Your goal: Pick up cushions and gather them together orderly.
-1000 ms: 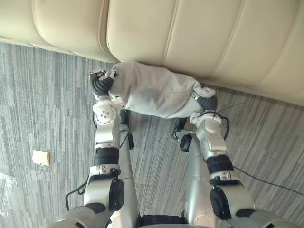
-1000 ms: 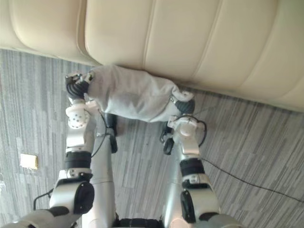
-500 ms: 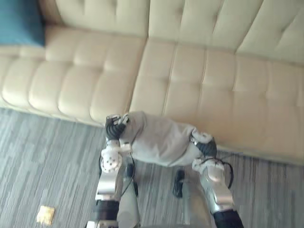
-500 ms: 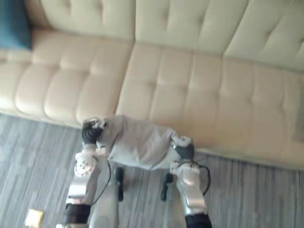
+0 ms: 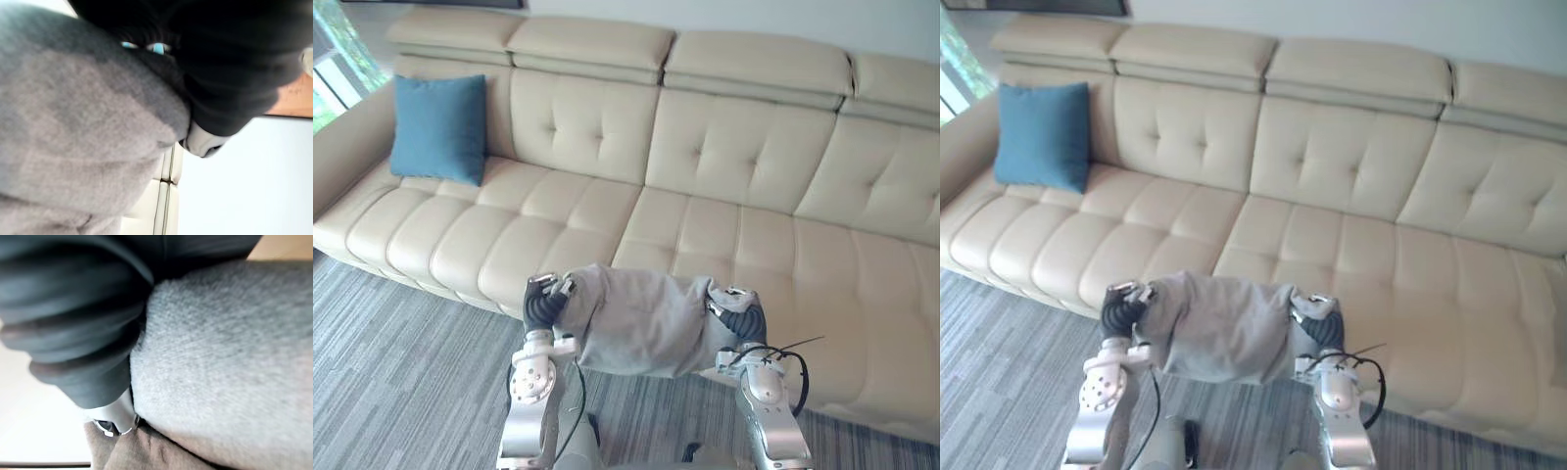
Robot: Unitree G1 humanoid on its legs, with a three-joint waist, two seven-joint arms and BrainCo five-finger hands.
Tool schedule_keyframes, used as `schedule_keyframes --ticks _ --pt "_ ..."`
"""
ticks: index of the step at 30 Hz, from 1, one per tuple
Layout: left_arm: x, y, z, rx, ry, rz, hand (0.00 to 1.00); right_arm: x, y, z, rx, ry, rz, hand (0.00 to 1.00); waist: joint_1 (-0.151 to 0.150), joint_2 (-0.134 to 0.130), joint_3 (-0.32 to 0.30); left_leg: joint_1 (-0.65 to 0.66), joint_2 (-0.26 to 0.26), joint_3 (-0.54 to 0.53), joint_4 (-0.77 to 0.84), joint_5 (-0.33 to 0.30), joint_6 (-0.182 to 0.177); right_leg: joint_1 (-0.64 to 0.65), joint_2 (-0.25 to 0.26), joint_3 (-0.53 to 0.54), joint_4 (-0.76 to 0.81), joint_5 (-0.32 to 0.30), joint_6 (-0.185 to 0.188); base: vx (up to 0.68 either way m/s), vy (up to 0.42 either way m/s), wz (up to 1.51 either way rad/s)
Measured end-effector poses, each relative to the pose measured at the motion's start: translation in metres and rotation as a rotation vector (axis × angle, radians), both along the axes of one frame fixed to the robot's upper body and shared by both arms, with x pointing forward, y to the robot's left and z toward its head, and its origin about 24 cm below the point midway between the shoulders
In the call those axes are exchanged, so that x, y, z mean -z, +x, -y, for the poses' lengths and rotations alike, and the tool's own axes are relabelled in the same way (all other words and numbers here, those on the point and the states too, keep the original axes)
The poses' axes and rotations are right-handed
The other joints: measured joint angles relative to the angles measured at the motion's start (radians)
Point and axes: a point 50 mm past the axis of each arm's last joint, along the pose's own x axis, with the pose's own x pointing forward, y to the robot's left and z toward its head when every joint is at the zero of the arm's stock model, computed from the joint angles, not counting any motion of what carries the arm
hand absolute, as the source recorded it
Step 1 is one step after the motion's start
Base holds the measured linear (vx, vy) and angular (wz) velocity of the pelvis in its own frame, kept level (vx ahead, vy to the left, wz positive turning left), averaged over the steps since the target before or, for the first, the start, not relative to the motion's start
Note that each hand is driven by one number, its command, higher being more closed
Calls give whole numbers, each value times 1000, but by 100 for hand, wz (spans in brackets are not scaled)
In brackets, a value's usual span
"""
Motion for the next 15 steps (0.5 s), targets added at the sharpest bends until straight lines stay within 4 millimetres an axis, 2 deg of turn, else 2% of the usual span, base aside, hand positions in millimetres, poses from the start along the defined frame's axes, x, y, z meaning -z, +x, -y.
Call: schedule_keyframes --ticks 1,2,3,4,5,6,8,9,10,11,12,13,15 --pt "2 -3 1 3 -3 -11 100 1 0 1 0 -3 -6 100 3 2 -20 14 -2 -1 -87 16 -9 11 -6 7 -18 3 31 155 241 -7" --pt "4 -3 0 6 3 -17 100 3 0 0 0 0 -14 100 11 -2 -27 17 -6 10 -86 44 -33 16 -18 16 -30 4 49 212 274 -14" --pt "5 -4 -2 13 18 -29 100 9 -4 -1 -1 8 -46 100 15 -39 -50 19 -42 38 -73 -4 -9 39 -40 47 -90 13 34 297 286 -6" --pt "5 -3 -1 16 18 -27 100 11 -6 -1 -9 9 -54 100 14 -48 -58 13 -58 42 -48 -37 6 53 -49 63 -101 77 33 385 379 -8" --pt "5 -3 0 20 16 -28 100 13 -8 -1 -15 5 -65 100 15 -39 -57 22 -63 54 -23 -68 22 28 -68 85 -38 132 60 342 342 -15" --pt "5 -3 0 22 16 -28 100 15 -8 -1 -15 7 -75 100 14 -36 -55 38 -67 63 -20 -83 26 3 -77 103 26 145 55 328 386 -29" --pt "6 -3 0 26 20 -31 100 25 -10 -2 -24 10 -120 100 9 -14 -40 150 -72 103 -31 -128 48 -138 -117 175 388 235 -30 347 325 -34" --pt "6 -3 0 26 21 -31 100 29 -10 -4 -26 19 -136 100 -1 -6 -36 199 -76 110 -53 -136 52 -177 -113 186 504 227 -26 349 221 -16" --pt "5 -3 -1 27 24 -27 100 32 -11 -7 -27 37 -149 100 -15 -3 -35 261 -85 112 -100 -138 55 -221 -79 196 609 184 -5 267 132 -2" --pt "4 -2 -1 28 25 -22 100 32 -11 -9 -26 45 -152 100 -18 -3 -35 290 -89 112 -129 -138 55 -244 -51 200 640 150 4 387 116 5" --pt "2 0 0 31 26 -11 100 32 -10 -11 -26 53 -151 100 -22 -4 -37 330 -94 115 -165 -138 55 -278 0 190 640 90 17 314 46 6" --pt "2 2 1 33 26 -9 100 32 -10 -10 -24 52 -149 100 -23 -7 -38 356 -104 116 -192 -138 55 -297 25 163 613 59 17 385 5 13" --pt "8 5 1 40 28 -30 100 34 -6 -7 -19 44 -155 100 -34 -16 -46 398 -130 111 -231 -138 54 -309 88 101 430 42 2 332 -46 21"
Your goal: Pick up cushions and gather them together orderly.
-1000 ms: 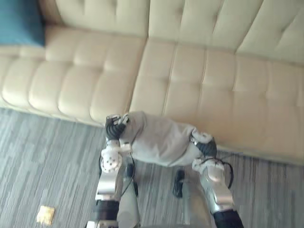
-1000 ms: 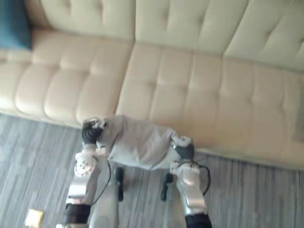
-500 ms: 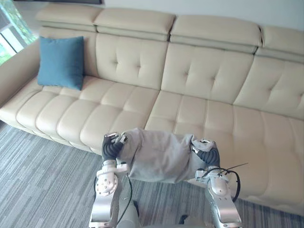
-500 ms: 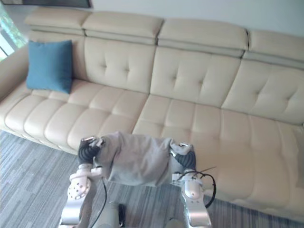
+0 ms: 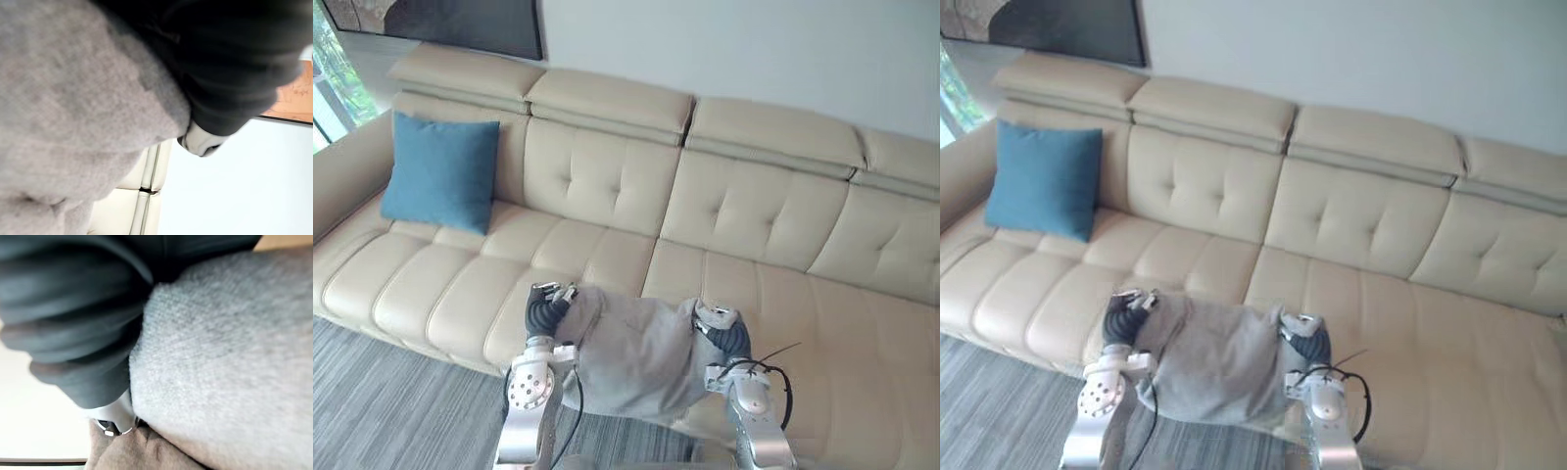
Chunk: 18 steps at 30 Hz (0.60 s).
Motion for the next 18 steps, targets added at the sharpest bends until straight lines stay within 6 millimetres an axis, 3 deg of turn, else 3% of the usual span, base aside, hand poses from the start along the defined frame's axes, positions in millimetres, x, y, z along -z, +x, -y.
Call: schedule_keyframes --ticks 1,2,4,5,6,8,9,11,12,13,14,15,16,18 --pt "2 0 0 2 3 -9 100 1 2 -1 -1 0 -3 100 -4 -12 -6 7 -13 -4 -5 -1 -1 6 17 -7 -83 27 -24 343 -56 17" --pt "9 -1 1 4 -2 -43 100 2 5 1 -3 -14 -9 100 -8 -29 -23 9 -47 -27 -3 -7 -10 35 30 -25 -212 53 -127 369 -53 -12" --pt "22 -2 7 4 -29 -97 100 2 10 5 -15 -44 -8 100 9 29 -25 17 -19 -59 6 -10 -19 116 65 -11 -346 58 -136 399 -36 -25" --pt "24 -2 9 17 -29 -107 100 6 7 7 -10 -49 -26 100 4 37 -27 24 -13 -81 47 -9 -22 172 72 -17 -398 59 -137 281 3 4" --pt "24 -2 10 22 -28 -108 100 8 4 8 -2 -50 -37 100 3 31 -24 18 -8 -86 76 -26 -47 208 69 -16 -420 60 -138 253 15 23" --pt "24 -2 13 38 -29 -105 100 10 1 10 16 -52 -45 100 5 16 -19 15 11 -84 56 -40 -57 279 61 -14 -443 60 -138 178 42 22" --pt "24 -2 14 41 -30 -105 100 9 2 12 21 -54 -38 100 2 23 -24 -9 31 -82 46 40 -41 289 69 -13 -442 58 -136 125 64 -6" --pt "26 -4 10 24 -28 -118 100 7 3 8 12 -50 -29 100 15 5 -23 -78 21 -82 221 35 -46 313 49 19 -487 69 -113 111 104 -29" --pt "24 -3 9 20 -28 -110 100 4 6 7 11 -47 -17 100 19 -15 -8 -154 16 -95 359 32 -12 339 20 48 -524 72 -104 77 146 -43" --pt "23 -2 9 22 -28 -105 100 2 8 7 11 -48 -6 100 30 -14 -7 -177 11 -128 349 -18 11 334 11 76 -533 82 -89 57 219 -47" --pt "21 -2 9 21 -28 -96 100 0 11 7 8 -48 5 100 31 -8 -5 -183 10 -166 301 -33 8 327 12 93 -534 83 -87 31 199 -73" --pt "17 -2 9 20 -29 -80 100 -4 15 6 3 -51 24 100 31 31 -16 -168 20 -252 142 30 -23 311 34 120 -533 89 -69 47 282 -92" --pt "15 -1 5 12 -19 -70 100 -3 17 3 -5 -45 19 100 42 20 -10 -144 10 -258 99 31 -63 306 31 175 -547 97 -35 39 281 -89" --pt "11 -1 4 11 -16 -56 100 -4 16 -2 -5 -24 20 100 27 12 -8 -138 -11 -238 77 38 -52 305 10 183 -569 115 -34 40 261 -42"
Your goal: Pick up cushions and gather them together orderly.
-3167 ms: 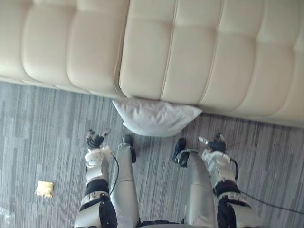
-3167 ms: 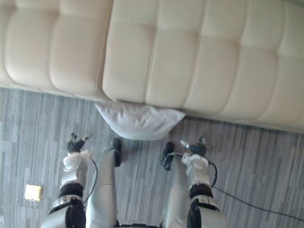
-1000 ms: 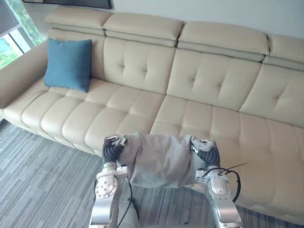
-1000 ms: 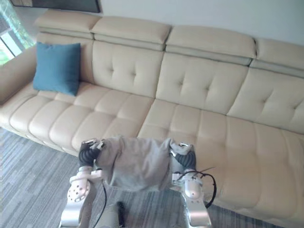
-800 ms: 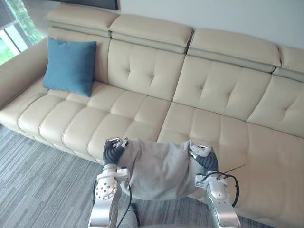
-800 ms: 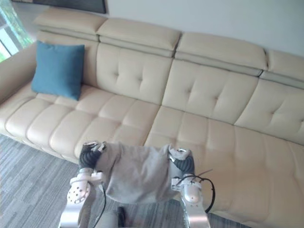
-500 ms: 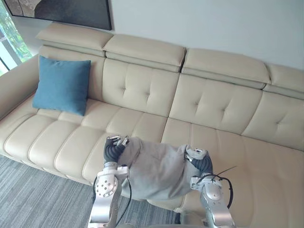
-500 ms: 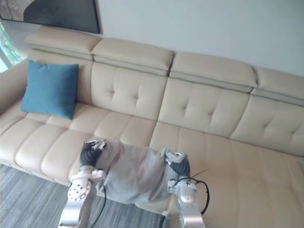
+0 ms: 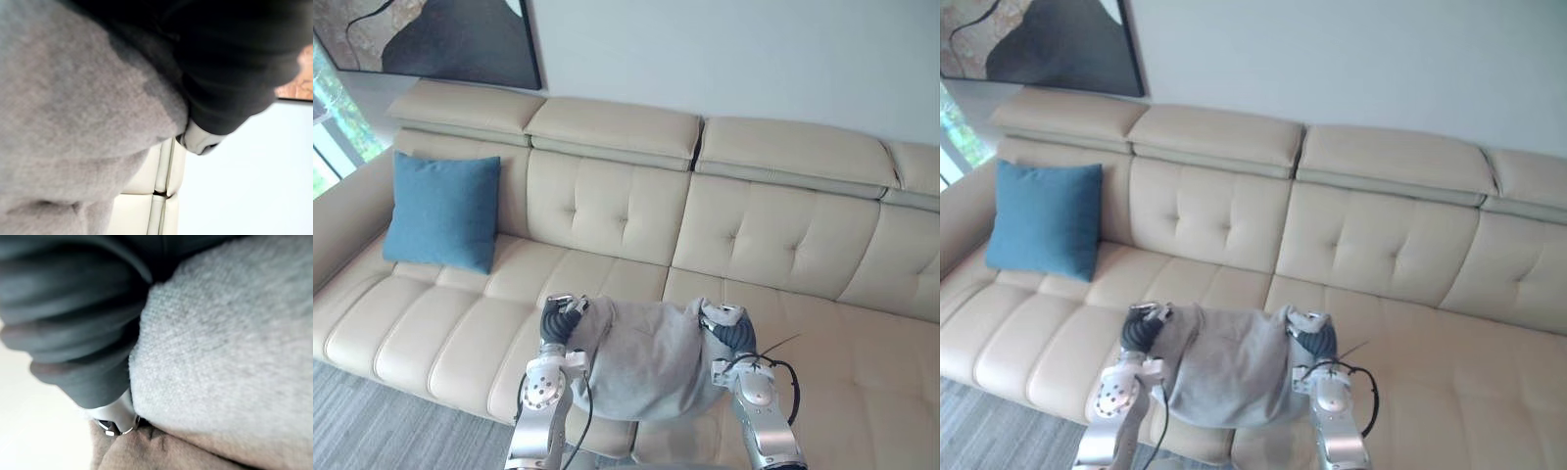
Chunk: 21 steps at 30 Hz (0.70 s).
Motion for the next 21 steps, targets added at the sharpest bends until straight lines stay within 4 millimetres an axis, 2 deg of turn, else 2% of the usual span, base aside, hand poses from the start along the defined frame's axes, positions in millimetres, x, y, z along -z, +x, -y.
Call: schedule_keyframes --ticks 1,4,8,12,15,19,21 --pt "-3 0 0 1 2 14 100 -1 0 0 -1 -3 3 100 -8 -16 -1 16 -20 24 -21 8 12 0 -24 4 -11 0 1 19 198 -33" --pt "-11 1 1 17 18 46 100 -7 0 0 2 -8 30 100 -8 -21 -3 27 -35 65 -44 12 19 -19 -35 45 -9 -1 6 -2 96 -32" --pt "-13 1 6 37 29 58 100 -14 0 4 4 -30 55 100 -9 -1 0 41 -27 75 -73 18 15 -28 -23 58 -16 4 32 5 -48 -16" --pt "-17 2 11 45 21 73 100 -27 6 9 8 -76 112 100 -11 16 -9 38 -8 77 -106 33 -1 -39 7 71 -52 26 22 25 -70 -14" --pt "-32 15 14 31 21 138 100 -48 25 6 11 -86 201 100 -15 14 -7 21 5 77 -127 46 -9 -55 25 85 -96 59 10 -2 -67 -20" --pt "-70 42 17 -6 13 290 100 -92 56 0 2 -113 371 100 -16 16 1 -45 5 97 -153 79 -3 -137 30 113 -121 112 5 -62 -28 -20" --pt "-84 50 15 -35 6 343 100 -108 66 -4 2 -111 425 100 -16 21 14 -60 4 101 -154 84 -1 -152 30 122 -133 132 7 -77 -11 -17"
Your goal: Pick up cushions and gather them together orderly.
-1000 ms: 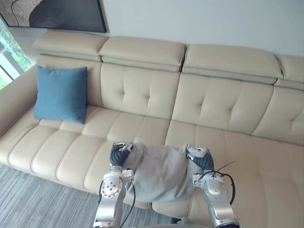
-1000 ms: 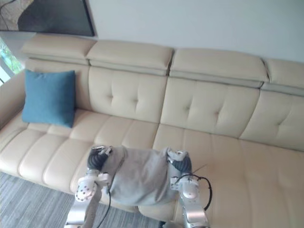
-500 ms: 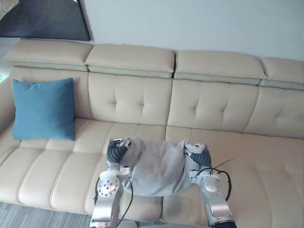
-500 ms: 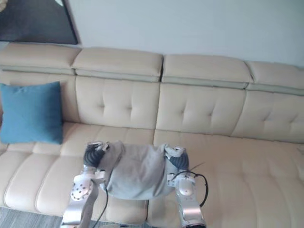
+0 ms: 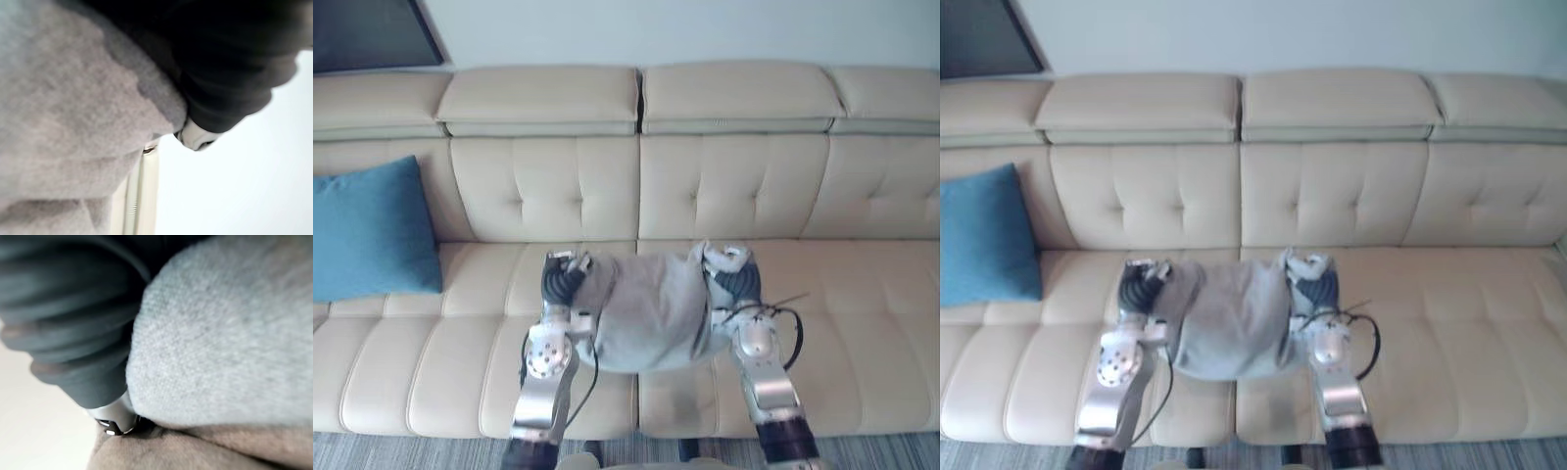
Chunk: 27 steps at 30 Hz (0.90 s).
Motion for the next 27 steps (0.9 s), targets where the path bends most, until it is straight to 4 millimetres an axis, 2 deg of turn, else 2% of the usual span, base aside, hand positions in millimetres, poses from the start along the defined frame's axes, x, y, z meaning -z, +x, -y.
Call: schedule_keyframes --ticks 4,6,13,18,19,20,23,24,26,27 --pt "-33 15 -8 -59 -27 122 100 -30 23 -9 -19 -7 87 100 -3 -2 45 -64 1 6 -3 24 4 -73 5 15 -4 49 -7 -110 -6 -11" --pt "-40 21 -10 -74 -32 154 100 -37 28 -10 -24 -24 99 100 -3 -4 82 -77 0 6 -6 36 4 -81 4 23 -20 70 -8 -109 -6 -1" --pt "-33 27 -16 -122 -103 116 100 -28 31 -13 -25 5 40 100 -8 -6 155 -112 -2 -2 -20 61 1 -118 4 16 -24 90 1 -73 -26 2" --pt "-32 30 -18 -142 -129 108 100 -28 31 -17 -21 24 44 100 -8 -7 162 -117 -1 -4 -36 72 0 -131 5 17 -24 108 13 -45 -16 1" --pt "-33 33 -17 -136 -133 110 0 -29 31 -17 -16 28 49 100 -8 -8 164 -131 -4 -9 -29 73 1 -138 3 17 -27 109 14 -43 -5 5" --pt "-36 36 -16 -133 -138 119 0 -32 32 -16 -9 34 59 0 -8 -16 181 -133 -7 -11 -28 76 0 -137 -1 19 -31 110 14 -61 -8 7" --pt "-51 47 -20 -145 -137 165 0 -52 40 -16 1 43 119 0 -10 -19 237 -143 -13 -32 -28 84 1 -142 -1 20 -40 135 11 -96 -11 2" --pt "-76 62 -29 -169 -118 232 0 -80 55 -15 18 50 184 0 -19 -29 279 -172 -26 -52 -29 93 0 -169 -7 22 -43 148 18 -135 -12 7" --pt "-98 76 -39 -199 -110 269 0 -108 68 -14 41 50 234 0 -27 -33 300 -200 -29 -61 -32 109 -5 -197 -7 22 -49 165 19 -160 -27 5" --pt "-114 85 -50 -239 -103 284 0 -127 78 -13 56 46 261 0 -37 -34 306 -217 -35 -71 -40 123 -8 -216 -9 24 -49 171 23 -139 -37 0"
